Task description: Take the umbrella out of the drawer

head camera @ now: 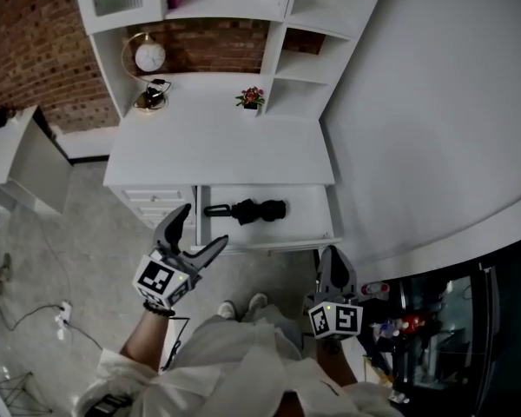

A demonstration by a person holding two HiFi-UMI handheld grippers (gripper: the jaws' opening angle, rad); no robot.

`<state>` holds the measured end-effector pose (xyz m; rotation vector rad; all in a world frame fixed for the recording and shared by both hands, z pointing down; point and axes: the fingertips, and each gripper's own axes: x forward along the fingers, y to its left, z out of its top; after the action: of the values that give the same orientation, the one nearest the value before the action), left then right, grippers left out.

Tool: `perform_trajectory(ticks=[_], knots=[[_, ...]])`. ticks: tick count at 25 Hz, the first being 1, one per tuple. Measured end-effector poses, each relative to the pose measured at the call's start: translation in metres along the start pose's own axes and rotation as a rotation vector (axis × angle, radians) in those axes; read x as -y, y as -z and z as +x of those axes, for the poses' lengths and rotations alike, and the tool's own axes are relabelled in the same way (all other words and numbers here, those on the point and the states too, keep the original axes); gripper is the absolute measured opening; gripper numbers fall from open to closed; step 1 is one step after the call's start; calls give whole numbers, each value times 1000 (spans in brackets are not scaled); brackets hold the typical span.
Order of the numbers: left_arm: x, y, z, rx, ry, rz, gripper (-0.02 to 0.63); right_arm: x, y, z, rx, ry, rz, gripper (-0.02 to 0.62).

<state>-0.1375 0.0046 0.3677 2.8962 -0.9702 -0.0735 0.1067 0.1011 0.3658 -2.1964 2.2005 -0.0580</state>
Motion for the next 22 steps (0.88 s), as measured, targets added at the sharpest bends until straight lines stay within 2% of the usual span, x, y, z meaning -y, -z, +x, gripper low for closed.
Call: perform_trajectory(ticks=[10, 22], knots=[[-20, 10, 49, -16, 3, -12, 411, 20, 11, 57, -17, -36, 16, 17], [-49, 20, 156, -57, -20, -19, 411, 65, 26, 165, -78, -129, 42, 17]])
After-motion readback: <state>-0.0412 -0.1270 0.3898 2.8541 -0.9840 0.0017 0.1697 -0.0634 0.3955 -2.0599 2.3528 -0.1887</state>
